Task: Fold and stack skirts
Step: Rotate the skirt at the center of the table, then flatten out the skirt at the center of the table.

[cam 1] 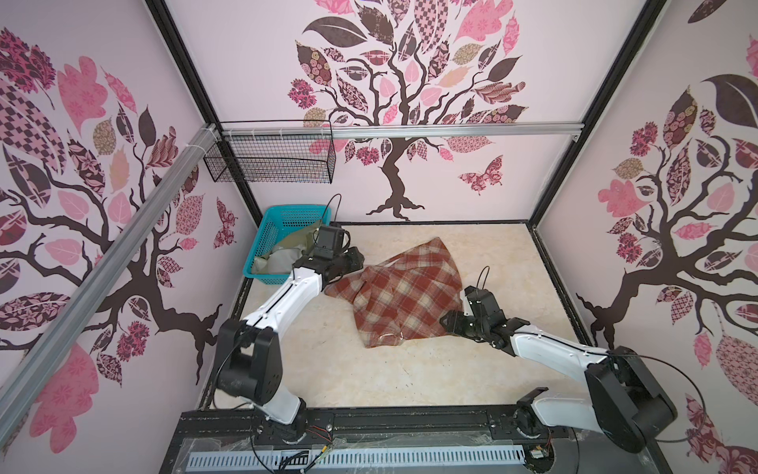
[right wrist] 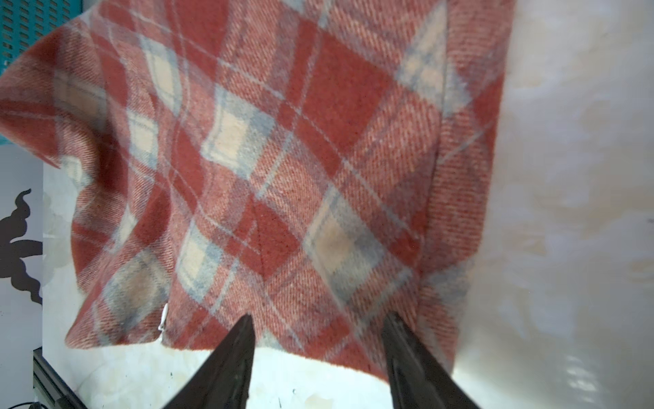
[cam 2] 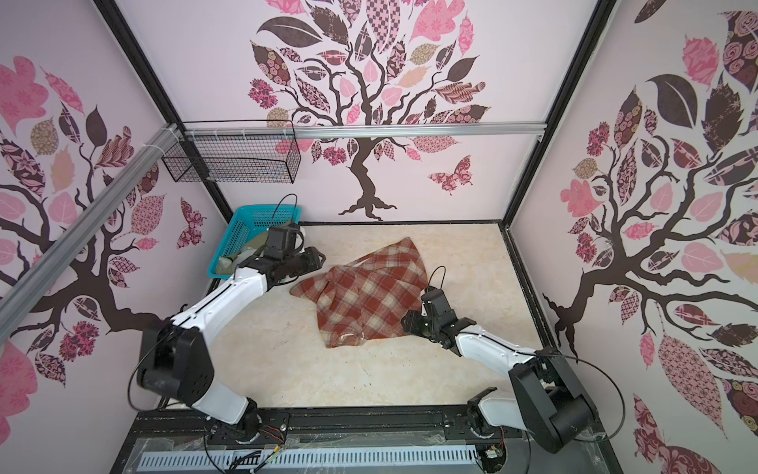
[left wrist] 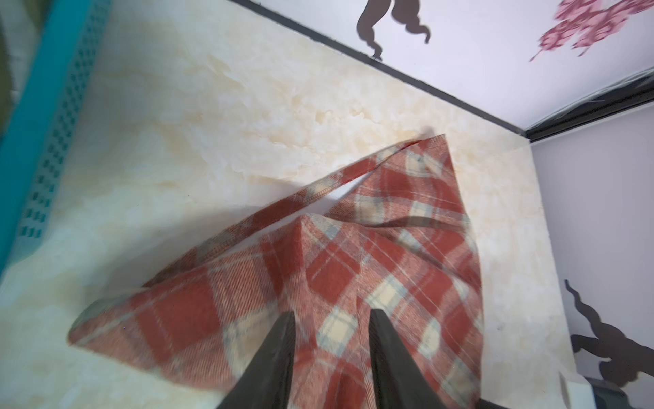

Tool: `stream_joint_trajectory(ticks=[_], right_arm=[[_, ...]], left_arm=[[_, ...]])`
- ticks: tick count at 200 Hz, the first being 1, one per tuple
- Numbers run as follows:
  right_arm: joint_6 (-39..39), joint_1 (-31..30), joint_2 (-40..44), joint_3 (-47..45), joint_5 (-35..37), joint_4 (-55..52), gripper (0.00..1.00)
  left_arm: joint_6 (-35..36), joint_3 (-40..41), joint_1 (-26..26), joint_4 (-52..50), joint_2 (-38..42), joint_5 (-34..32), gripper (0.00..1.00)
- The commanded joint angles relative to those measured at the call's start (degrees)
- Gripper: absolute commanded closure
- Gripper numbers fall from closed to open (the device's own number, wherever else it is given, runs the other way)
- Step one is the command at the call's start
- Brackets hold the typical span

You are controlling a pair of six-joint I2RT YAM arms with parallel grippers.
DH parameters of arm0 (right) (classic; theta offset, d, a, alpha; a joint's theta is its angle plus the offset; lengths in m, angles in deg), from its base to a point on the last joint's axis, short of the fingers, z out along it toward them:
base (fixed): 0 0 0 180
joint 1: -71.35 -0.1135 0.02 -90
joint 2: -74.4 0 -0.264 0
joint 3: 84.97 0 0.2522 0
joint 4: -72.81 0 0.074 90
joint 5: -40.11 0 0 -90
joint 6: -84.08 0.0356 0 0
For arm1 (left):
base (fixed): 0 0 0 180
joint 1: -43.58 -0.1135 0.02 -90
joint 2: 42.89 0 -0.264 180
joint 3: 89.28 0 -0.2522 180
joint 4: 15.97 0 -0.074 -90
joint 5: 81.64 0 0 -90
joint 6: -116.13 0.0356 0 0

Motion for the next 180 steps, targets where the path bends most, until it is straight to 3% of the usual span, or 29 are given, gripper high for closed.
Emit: stream_joint_trajectory(ticks=[1, 33, 65, 104, 180], right_arm=[[-0.7, 0.2, 4.6, 1.6, 0.8, -5.8, 0.37], [0.2, 5.3, 7.5, -1.8, -2.6, -4.8, 0.40], [-1.4, 5.9, 5.8, -1.6, -0.9, -4.3, 0.40], [-1.0, 6.0, 2.9, -2.2, -2.5, -1.8, 0.38], [-1.6, 6.0, 2.5, -3.1, -2.0, -0.8, 0.38]], left_arm=[[-0.2, 6.5, 1.3, -12.6, 7.2, 0.7, 0.60], [-3.9, 16.0, 3.9, -22.8, 18.4, 1.6, 0.59], [-8.6, 24.4, 7.8, -22.5, 23.8, 4.5, 0.55], [-12.0, 28.8, 11.7, -14.9, 19.7, 8.5, 0.48], [-15.9, 30.5, 11.8, -0.3, 9.2, 9.4, 0.48]])
